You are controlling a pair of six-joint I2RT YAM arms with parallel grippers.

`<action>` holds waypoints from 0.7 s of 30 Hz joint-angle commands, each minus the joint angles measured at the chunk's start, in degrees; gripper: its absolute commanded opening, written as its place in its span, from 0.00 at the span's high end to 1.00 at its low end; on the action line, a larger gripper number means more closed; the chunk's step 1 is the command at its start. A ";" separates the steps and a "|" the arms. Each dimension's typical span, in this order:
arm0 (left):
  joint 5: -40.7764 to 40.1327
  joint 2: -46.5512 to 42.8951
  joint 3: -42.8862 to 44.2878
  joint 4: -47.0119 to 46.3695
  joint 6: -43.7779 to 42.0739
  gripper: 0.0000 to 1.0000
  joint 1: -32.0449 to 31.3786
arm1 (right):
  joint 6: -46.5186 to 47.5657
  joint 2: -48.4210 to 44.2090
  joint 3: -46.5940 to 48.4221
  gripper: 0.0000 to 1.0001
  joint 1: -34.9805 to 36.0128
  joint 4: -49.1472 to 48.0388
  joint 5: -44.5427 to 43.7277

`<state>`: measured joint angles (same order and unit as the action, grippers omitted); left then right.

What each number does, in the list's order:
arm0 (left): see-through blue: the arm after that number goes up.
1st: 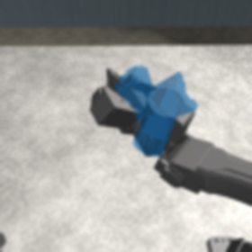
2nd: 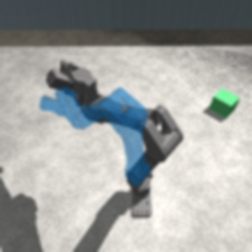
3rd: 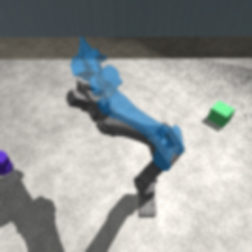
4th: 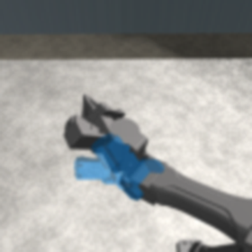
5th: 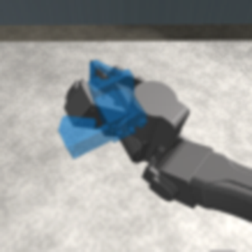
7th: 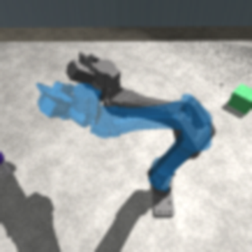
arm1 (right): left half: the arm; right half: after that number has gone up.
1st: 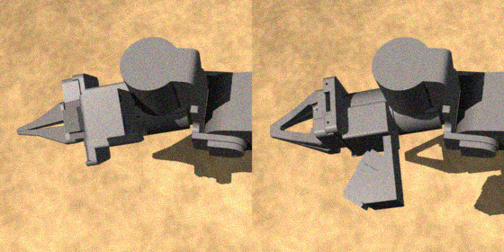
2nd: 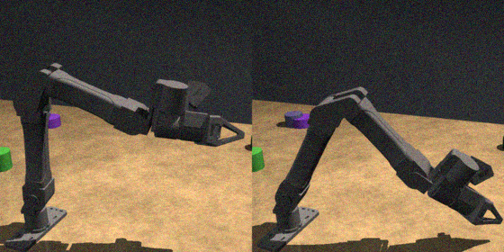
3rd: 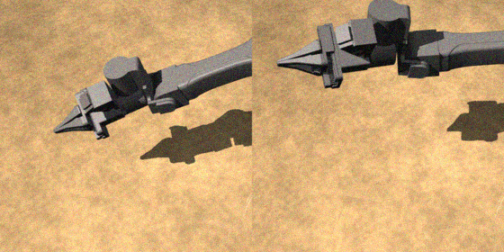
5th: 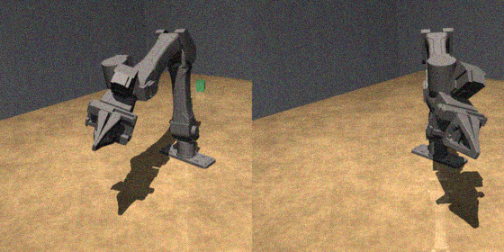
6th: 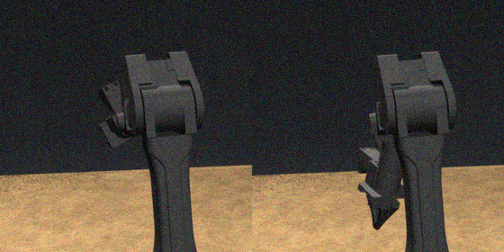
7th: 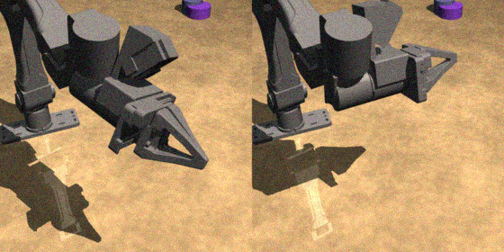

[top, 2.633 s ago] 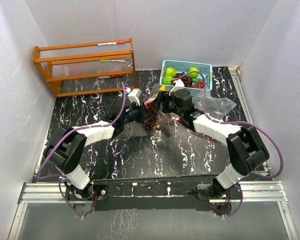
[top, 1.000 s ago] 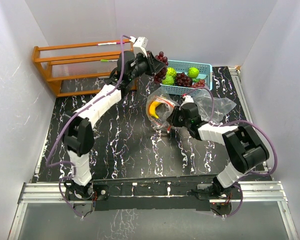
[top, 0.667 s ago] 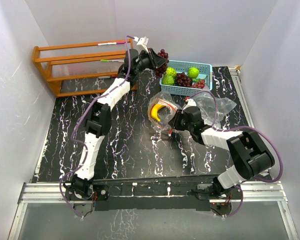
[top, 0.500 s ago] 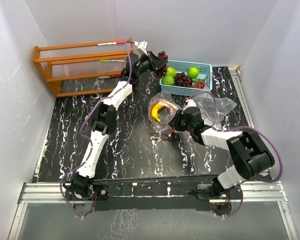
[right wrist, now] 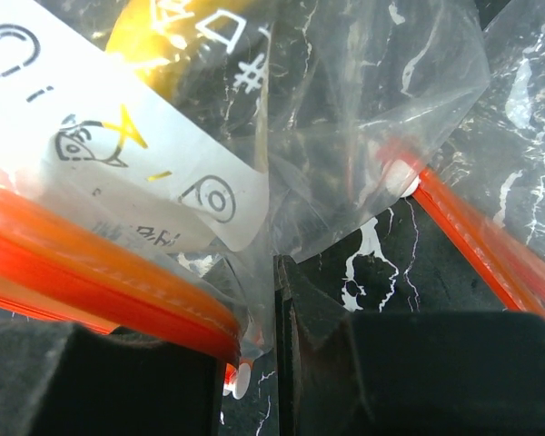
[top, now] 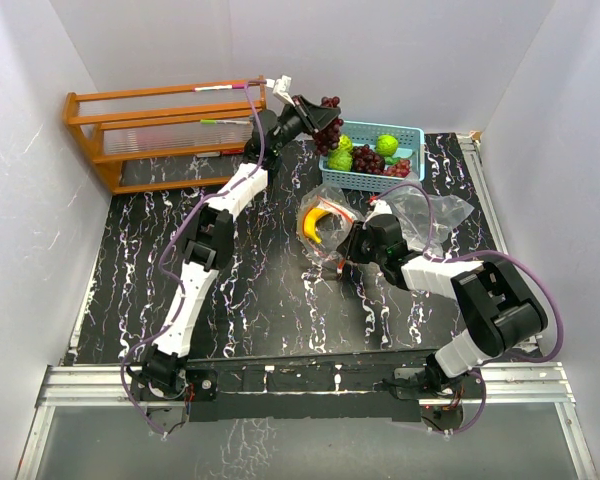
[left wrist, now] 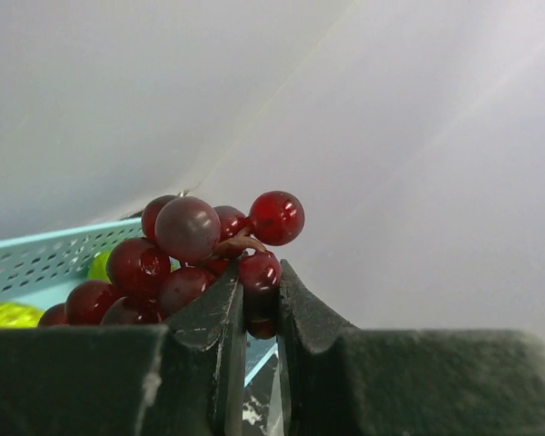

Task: Open the zip-top bag and remove the fake food
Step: Place the fake fruit in the bin.

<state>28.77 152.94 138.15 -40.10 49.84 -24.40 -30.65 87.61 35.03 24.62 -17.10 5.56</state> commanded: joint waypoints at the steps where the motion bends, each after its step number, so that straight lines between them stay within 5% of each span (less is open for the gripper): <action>1: -1.12 -2.65 4.37 -6.04 2.06 0.94 -2.38 | 0.73 0.14 0.77 0.75 -0.06 -2.42 -0.24; 13: -6.53 0.33 5.56 -4.55 0.29 0.92 -4.89 | 1.03 -0.24 0.46 0.75 -0.04 -2.19 -0.39; 16: -8.14 2.09 6.08 -3.28 1.25 0.74 -5.16 | 1.19 -0.55 0.21 0.75 -0.07 -2.07 -0.57; 21: -11.08 3.80 4.48 -1.12 1.14 0.63 -4.57 | 1.47 -0.78 -0.04 0.75 -0.01 -1.85 -0.84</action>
<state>21.26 156.48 141.69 -40.88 50.61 -29.87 -30.04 87.81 35.03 24.62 -17.06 5.54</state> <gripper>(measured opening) 0.319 0.251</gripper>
